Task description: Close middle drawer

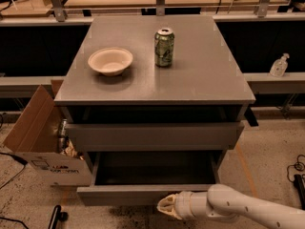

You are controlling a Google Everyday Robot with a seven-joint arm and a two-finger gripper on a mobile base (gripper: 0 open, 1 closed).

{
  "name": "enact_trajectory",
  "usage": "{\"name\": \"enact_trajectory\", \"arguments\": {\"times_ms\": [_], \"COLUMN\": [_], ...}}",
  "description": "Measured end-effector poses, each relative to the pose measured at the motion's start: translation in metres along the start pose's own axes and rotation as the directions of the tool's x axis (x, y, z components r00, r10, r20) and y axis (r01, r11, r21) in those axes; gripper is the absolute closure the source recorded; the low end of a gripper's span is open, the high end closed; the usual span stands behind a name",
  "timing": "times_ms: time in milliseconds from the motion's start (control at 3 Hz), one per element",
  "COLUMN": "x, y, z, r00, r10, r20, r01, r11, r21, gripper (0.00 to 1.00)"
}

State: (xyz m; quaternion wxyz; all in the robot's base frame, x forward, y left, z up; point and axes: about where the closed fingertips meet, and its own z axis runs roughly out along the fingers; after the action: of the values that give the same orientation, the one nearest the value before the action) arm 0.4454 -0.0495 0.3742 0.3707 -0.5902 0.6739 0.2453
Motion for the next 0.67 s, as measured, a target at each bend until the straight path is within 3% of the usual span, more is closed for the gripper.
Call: {"name": "enact_trajectory", "arguments": {"times_ms": [667], "x": [-0.028], "y": [-0.060], "z": [0.033], "r00": [0.992], "r10": [-0.106], "r20": [0.061], "r01": [0.103], "r11": [0.9932], "r21": [0.054], "gripper": [1.00]}}
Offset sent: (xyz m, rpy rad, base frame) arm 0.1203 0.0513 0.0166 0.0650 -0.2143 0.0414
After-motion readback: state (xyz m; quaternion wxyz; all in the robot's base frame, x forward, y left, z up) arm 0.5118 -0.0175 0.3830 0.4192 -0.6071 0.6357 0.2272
